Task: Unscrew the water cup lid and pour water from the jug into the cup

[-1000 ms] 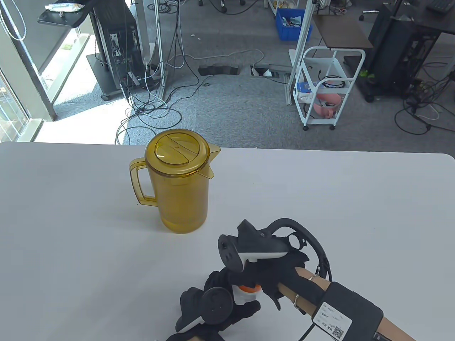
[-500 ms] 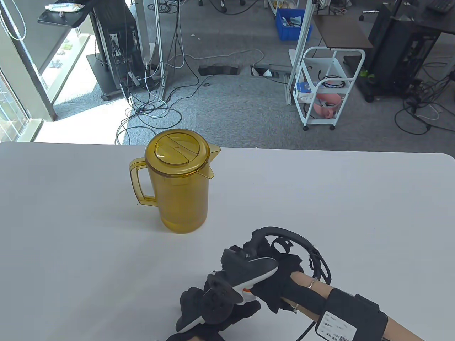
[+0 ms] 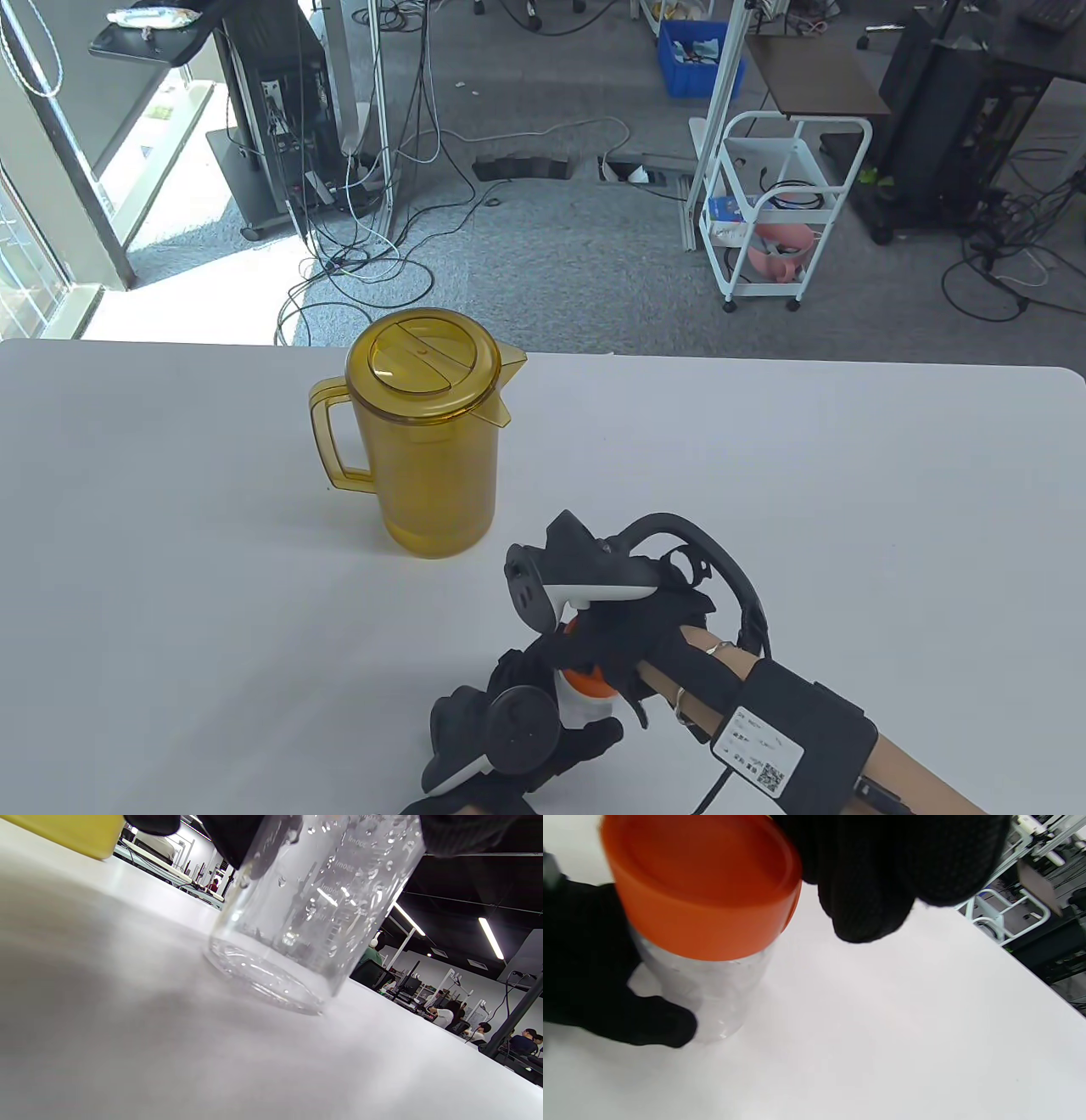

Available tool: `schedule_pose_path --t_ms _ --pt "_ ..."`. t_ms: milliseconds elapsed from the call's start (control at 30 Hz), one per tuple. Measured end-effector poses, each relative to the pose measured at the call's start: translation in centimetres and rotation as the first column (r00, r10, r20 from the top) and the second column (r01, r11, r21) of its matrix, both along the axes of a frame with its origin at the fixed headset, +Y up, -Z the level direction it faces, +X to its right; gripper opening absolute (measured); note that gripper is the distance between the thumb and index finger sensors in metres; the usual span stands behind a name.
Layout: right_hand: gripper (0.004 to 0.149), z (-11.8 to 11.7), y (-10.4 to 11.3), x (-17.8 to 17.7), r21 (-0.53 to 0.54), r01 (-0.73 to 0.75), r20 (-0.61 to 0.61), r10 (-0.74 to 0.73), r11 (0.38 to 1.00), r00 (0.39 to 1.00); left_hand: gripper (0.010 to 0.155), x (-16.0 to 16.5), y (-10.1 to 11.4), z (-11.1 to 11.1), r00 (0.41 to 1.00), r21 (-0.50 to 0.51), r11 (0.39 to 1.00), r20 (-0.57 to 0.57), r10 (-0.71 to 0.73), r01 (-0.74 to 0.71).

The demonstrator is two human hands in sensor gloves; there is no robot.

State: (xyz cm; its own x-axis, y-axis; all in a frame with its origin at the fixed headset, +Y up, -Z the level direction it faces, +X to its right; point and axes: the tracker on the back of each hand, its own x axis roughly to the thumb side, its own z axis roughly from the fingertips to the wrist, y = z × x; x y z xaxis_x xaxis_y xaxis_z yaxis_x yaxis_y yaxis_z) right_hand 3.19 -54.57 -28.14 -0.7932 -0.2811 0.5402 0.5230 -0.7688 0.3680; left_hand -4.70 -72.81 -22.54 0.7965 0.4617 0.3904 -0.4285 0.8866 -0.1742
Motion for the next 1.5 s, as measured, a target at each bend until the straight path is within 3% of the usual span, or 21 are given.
schedule_pose_path --t_ms 67,167,300,400,500,567,633,667,767,900,1100,1200,1267,1400,1500 --pt "0.086 0.7 -0.1 -0.4 -0.067 0.029 -0.039 -0.032 0.997 0.999 0.112 0.0 -0.1 0.0 1.0 -0.029 0.999 0.008 -0.016 0.017" --pt "0.085 1.8 -0.2 -0.5 -0.056 -0.027 -0.187 0.016 0.998 0.982 0.111 -0.1 -0.5 -0.1 0.999 -0.094 0.994 0.022 -0.048 0.05" --pt "0.085 4.0 -0.5 -0.2 0.08 -0.067 -0.449 0.096 0.994 0.888 0.111 -0.1 -0.7 -0.2 0.998 -0.12 0.991 0.029 -0.058 0.061" --pt "0.087 4.8 -0.6 0.4 0.162 -0.09 -0.526 0.163 0.983 0.835 0.111 -0.1 -0.7 -0.2 0.998 -0.12 0.991 0.028 -0.06 0.063" --pt "0.095 3.8 0.7 0.7 0.039 -0.081 -0.368 0.09 0.996 0.925 0.111 -0.1 -0.7 -0.2 0.998 -0.121 0.991 0.027 -0.06 0.063" --pt "0.095 2.5 2.1 0.9 -0.015 0.042 -0.247 -0.044 0.999 0.968 0.111 -0.1 -0.7 -0.2 0.998 -0.12 0.991 0.026 -0.062 0.065" --pt "0.089 1.1 2.5 1.0 -0.001 0.161 -0.115 -0.16 0.987 0.98 0.111 -0.1 -0.7 -0.2 0.998 -0.12 0.991 0.025 -0.063 0.066" --pt "0.087 0.4 2.5 1.0 0.029 0.18 -0.007 -0.18 0.983 0.984 0.111 -0.1 -0.7 -0.2 0.998 -0.12 0.991 0.025 -0.064 0.066" --pt "0.087 -1.0 1.3 0.5 -0.001 0.072 0.097 -0.072 0.997 0.993 0.111 -0.1 -0.7 -0.3 0.998 -0.123 0.99 0.026 -0.064 0.067" --pt "0.087 -1.5 -0.2 -0.2 0.066 -0.107 0.072 0.102 0.992 0.992 0.111 -0.1 -0.7 -0.3 0.997 -0.128 0.989 0.028 -0.067 0.071" --pt "0.082 -1.6 0.1 -0.1 -0.077 0.049 0.079 -0.043 0.996 0.996 0.111 0.0 -0.7 -0.3 0.997 -0.127 0.989 0.032 -0.074 0.078" --pt "0.081 -0.4 0.1 -0.5 -0.128 0.064 -0.02 -0.067 0.99 0.998 0.111 0.0 -0.8 -0.3 0.997 -0.132 0.988 0.032 -0.075 0.079" --pt "0.082 0.8 0.1 -1.1 -0.108 -0.002 -0.175 -0.017 0.994 0.984 0.111 0.0 -0.8 -0.3 0.997 -0.134 0.988 0.033 -0.077 0.08" --pt "0.085 2.9 -0.1 -1.5 0.02 -0.112 -0.398 0.111 0.994 0.91 0.111 0.0 -0.8 -0.3 0.996 -0.134 0.988 0.034 -0.078 0.082" --pt "0.092 3.0 0.5 -1.4 0.033 -0.122 -0.351 0.126 0.992 0.928 0.111 0.0 -0.8 -0.3 0.996 -0.135 0.987 0.034 -0.079 0.083"
